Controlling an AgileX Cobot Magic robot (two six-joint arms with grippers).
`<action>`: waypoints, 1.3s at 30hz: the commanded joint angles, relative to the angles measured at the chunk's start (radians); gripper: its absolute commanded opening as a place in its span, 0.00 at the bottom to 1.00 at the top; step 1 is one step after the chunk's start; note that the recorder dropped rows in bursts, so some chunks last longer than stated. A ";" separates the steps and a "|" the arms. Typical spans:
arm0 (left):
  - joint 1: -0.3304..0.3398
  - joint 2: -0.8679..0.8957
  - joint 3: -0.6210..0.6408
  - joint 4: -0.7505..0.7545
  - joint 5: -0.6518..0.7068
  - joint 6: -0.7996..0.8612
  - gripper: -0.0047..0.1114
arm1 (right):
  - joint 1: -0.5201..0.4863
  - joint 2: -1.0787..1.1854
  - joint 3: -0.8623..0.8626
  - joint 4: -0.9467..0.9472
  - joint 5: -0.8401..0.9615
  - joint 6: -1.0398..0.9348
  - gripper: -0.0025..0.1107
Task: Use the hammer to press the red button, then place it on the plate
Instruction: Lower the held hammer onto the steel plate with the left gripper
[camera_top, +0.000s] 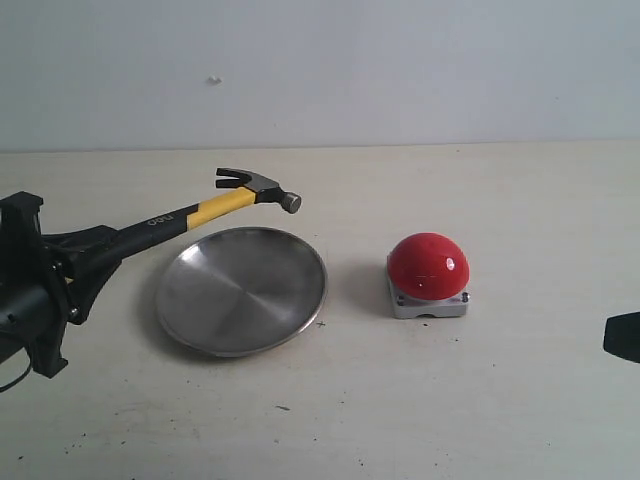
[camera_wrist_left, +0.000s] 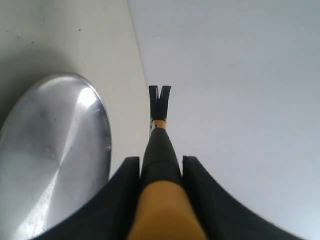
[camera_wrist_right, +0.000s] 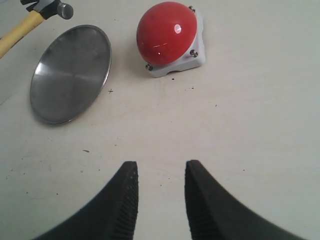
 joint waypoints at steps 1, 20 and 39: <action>-0.003 -0.017 -0.013 0.007 -0.123 0.022 0.04 | 0.001 0.016 0.005 -0.003 -0.015 -0.014 0.30; -0.095 0.113 -0.217 -0.045 -0.084 0.028 0.04 | 0.001 0.016 0.005 0.000 -0.024 -0.025 0.30; -0.093 0.150 -0.176 -0.107 -0.100 0.043 0.04 | 0.001 0.044 0.005 0.002 -0.023 -0.030 0.30</action>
